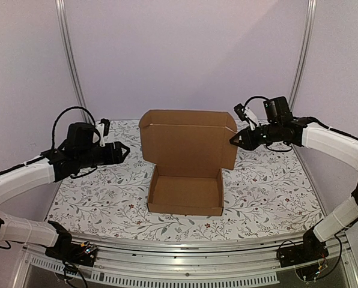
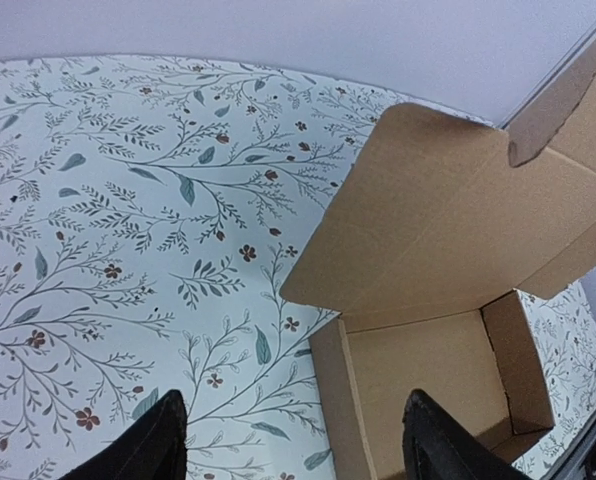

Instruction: Fold the paper box

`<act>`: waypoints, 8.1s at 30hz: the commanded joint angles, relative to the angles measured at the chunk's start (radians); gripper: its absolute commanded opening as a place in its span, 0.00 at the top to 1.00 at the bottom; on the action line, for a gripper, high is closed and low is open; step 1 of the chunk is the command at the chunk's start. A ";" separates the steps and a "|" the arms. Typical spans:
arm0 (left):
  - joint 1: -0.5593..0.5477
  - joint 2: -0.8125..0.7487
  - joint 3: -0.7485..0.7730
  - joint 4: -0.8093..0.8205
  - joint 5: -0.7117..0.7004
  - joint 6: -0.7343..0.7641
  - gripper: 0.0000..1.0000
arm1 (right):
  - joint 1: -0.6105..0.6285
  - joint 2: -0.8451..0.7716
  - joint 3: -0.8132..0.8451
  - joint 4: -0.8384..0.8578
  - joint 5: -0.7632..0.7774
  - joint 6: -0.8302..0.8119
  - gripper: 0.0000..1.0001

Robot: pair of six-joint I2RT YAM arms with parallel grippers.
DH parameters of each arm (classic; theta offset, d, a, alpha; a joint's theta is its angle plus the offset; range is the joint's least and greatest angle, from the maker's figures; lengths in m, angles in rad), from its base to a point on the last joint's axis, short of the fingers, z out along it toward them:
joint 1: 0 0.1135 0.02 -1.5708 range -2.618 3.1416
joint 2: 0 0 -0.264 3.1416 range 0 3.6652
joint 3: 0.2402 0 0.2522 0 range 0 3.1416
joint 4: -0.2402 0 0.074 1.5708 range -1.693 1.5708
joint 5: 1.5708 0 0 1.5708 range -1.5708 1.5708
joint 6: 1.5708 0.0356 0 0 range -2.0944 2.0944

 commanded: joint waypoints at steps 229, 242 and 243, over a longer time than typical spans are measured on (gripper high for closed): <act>-0.959 0.326 -0.170 0.459 -0.801 0.129 1.00 | 0.863 -0.504 -0.495 0.025 1.115 0.655 0.55; -1.027 0.484 -0.059 0.485 -0.905 0.264 1.00 | 0.794 -0.542 -0.240 -0.119 1.056 0.420 0.53; -1.035 0.493 -0.052 0.485 -0.915 0.276 1.00 | 0.773 -0.518 -0.214 -0.120 1.024 0.408 0.53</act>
